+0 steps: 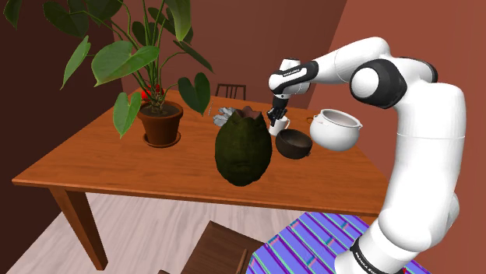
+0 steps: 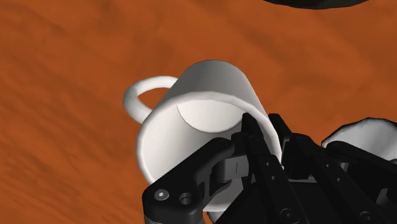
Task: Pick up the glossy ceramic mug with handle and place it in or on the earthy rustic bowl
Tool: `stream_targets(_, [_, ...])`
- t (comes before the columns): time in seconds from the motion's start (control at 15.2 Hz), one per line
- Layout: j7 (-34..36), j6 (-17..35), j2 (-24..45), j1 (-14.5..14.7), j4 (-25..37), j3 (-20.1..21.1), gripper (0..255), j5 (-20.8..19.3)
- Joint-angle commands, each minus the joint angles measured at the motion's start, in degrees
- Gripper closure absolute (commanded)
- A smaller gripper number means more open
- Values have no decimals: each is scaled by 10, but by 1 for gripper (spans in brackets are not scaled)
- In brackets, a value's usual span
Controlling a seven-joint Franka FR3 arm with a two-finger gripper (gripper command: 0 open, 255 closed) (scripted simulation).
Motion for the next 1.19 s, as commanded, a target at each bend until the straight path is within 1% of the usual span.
stream_targets(0.0, [1,-13,-6,0,8,-1,255,-1])
stream_targets(1.12, [4,-129,-41,1,89,-5,255,-10])
